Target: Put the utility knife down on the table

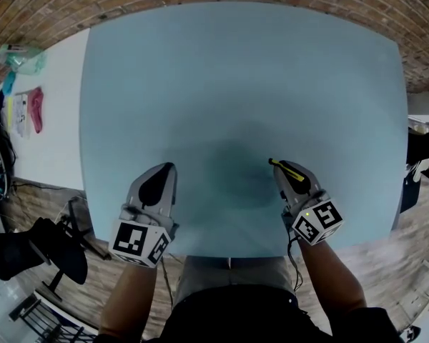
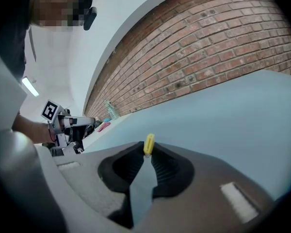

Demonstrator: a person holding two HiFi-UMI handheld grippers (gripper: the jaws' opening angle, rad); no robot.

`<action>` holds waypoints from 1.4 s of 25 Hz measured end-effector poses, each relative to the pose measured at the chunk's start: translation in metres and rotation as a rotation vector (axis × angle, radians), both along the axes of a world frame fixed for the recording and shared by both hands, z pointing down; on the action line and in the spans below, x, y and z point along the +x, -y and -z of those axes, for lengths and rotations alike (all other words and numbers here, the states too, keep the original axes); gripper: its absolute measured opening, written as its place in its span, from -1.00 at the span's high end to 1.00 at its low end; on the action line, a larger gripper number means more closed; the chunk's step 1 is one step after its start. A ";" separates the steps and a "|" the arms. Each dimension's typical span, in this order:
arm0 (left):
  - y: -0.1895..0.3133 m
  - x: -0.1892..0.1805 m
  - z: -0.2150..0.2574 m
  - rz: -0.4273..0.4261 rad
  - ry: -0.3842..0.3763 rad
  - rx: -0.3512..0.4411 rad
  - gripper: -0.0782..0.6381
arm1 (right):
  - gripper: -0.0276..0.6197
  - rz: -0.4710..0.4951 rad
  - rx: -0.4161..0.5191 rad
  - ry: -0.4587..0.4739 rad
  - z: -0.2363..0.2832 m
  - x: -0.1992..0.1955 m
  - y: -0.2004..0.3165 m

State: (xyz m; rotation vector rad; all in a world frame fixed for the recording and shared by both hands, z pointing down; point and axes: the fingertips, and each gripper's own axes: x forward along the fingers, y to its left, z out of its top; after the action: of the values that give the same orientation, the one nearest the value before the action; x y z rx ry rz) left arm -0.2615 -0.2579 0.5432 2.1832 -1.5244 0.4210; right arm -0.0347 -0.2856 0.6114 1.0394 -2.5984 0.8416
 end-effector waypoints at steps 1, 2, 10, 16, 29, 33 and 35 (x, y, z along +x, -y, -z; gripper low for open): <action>0.000 0.001 -0.001 0.000 -0.001 -0.003 0.77 | 0.76 0.004 -0.004 -0.001 -0.001 -0.001 0.000; -0.001 0.001 -0.002 0.000 -0.002 -0.006 0.77 | 0.76 0.009 -0.007 -0.002 -0.003 -0.002 0.000; -0.004 0.006 -0.008 0.003 -0.013 -0.029 0.77 | 0.76 0.039 -0.055 -0.014 -0.017 -0.006 -0.003; -0.006 0.009 -0.009 -0.005 -0.020 -0.039 0.77 | 0.76 0.058 -0.084 -0.020 -0.023 -0.011 -0.004; -0.012 0.006 -0.013 0.017 -0.025 -0.053 0.77 | 0.75 0.085 -0.110 -0.069 -0.035 -0.018 -0.004; -0.012 0.003 -0.010 0.020 -0.026 -0.050 0.77 | 0.74 0.076 -0.126 -0.106 -0.039 -0.018 -0.003; -0.013 0.000 -0.009 0.026 -0.033 -0.048 0.77 | 0.74 0.077 -0.132 -0.120 -0.041 -0.019 -0.003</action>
State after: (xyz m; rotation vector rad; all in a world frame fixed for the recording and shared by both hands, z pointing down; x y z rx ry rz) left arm -0.2618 -0.2454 0.5526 2.1210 -1.5075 0.4070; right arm -0.0536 -0.2829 0.6529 0.9181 -2.4308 0.8904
